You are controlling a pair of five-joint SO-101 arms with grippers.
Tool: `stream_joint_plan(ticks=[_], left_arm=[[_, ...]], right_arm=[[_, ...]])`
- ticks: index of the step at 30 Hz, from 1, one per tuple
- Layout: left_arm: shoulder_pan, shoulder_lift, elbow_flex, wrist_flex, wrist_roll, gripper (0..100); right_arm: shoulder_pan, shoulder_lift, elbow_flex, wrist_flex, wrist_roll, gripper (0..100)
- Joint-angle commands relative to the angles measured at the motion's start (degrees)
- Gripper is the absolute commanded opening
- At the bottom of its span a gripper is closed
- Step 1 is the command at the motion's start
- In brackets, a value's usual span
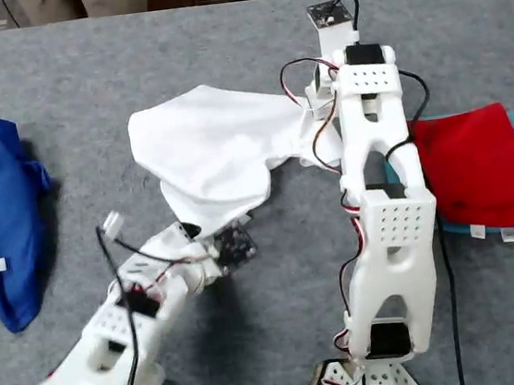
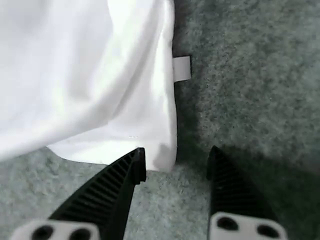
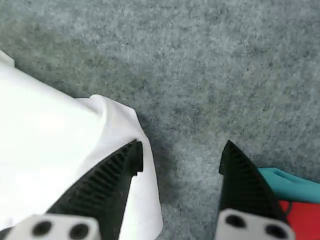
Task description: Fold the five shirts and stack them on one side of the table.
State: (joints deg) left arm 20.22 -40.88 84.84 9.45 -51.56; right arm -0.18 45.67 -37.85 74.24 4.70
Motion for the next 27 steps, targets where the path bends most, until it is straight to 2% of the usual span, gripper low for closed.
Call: stream_joint_plan(ticks=[1, 10, 18, 27], left_arm=[[0.5, 10.9, -7.2, -1.2, 3.4, 21], [1.5, 14.4, -10.2, -1.6, 4.0, 20], [1.8, 14.5, -10.2, -1.5, 3.8, 5], [1.9, 13.9, -10.1, -1.2, 4.1, 2]], right_arm=[[0.6, 0.7, -5.0, -1.0, -0.6, 26.0], [0.6, 0.9, -5.1, -1.1, -0.5, 26.0], [0.6, 1.0, -5.1, -1.1, -0.5, 26.0], [0.6, 1.0, -5.1, -0.9, -0.5, 26.0]])
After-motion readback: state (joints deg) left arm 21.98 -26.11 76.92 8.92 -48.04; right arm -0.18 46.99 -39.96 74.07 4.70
